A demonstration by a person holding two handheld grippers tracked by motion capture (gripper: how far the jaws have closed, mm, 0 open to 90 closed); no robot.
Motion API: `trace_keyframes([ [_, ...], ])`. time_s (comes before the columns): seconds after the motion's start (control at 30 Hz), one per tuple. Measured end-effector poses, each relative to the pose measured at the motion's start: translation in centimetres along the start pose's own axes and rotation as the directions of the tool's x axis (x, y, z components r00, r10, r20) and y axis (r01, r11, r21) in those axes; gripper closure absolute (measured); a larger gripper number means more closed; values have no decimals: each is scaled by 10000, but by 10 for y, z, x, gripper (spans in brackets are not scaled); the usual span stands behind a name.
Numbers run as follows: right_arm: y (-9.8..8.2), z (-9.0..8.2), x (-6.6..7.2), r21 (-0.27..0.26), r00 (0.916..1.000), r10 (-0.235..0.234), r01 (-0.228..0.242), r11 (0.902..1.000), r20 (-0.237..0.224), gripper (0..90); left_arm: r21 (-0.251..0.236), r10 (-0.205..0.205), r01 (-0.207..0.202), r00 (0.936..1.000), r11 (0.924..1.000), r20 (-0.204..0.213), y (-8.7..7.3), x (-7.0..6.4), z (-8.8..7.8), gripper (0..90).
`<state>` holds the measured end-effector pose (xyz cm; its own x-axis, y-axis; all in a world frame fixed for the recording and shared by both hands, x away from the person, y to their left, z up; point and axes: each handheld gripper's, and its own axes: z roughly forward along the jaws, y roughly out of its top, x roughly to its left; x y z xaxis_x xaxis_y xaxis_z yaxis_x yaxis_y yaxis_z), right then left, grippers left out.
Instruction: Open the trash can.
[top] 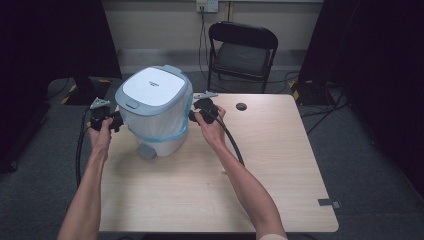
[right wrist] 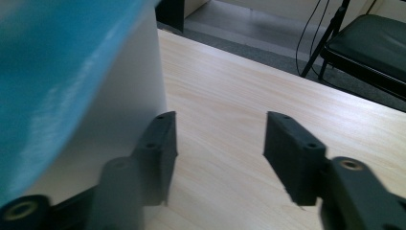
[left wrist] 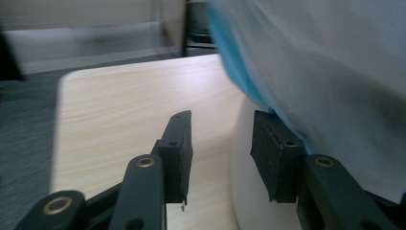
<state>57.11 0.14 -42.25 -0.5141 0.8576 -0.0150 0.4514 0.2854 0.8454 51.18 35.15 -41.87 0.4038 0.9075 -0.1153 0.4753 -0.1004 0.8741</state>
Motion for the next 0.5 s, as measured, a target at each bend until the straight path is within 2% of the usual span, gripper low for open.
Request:
trace_keyframes([
  [0.1, -1, -1, -8, 111, 9998, -133, 135, 9998, -171, 467, 165, 173, -178, 9994, 9997, 297, -1, -11, -4, 550],
  [0.13, -1, -3, -10, 179, 9996, -146, 151, 9997, -245, 474, 129, 249, -255, 9987, 9996, 455, -1, -15, -5, 556],
  [0.17, -1, -3, -13, 164, 9991, -299, 304, 9994, -290, 474, 59, 229, -232, 9980, 9997, 585, -2, -18, -6, 545],
  [0.23, -2, -4, -18, 123, 9990, -279, 284, 9995, -356, 450, -155, 139, -126, 9961, 9998, 875, -5, -20, -7, 526],
  [0.3, -3, -4, -23, 99, 9987, -245, 250, 9996, -448, 380, -224, 54, -38, 9974, 9997, 713, -8, -19, -4, 468],
  [0.37, -3, -4, -25, 133, 9987, -152, 159, 9998, -495, 351, -145, -160, 167, 9988, 9998, 463, -9, -14, 1, 382],
  [0.4, -3, -5, -25, 145, 9987, -131, 138, 9998, -500, 344, 8, -241, 241, 9995, 9997, 227, -9, -13, 4, 381],
  [0.5, -2, -6, -24, 113, 9991, -171, 176, 9998, -388, 330, 120, -282, 283, 9996, 9995, -94, -7, -13, 12, 370],
])
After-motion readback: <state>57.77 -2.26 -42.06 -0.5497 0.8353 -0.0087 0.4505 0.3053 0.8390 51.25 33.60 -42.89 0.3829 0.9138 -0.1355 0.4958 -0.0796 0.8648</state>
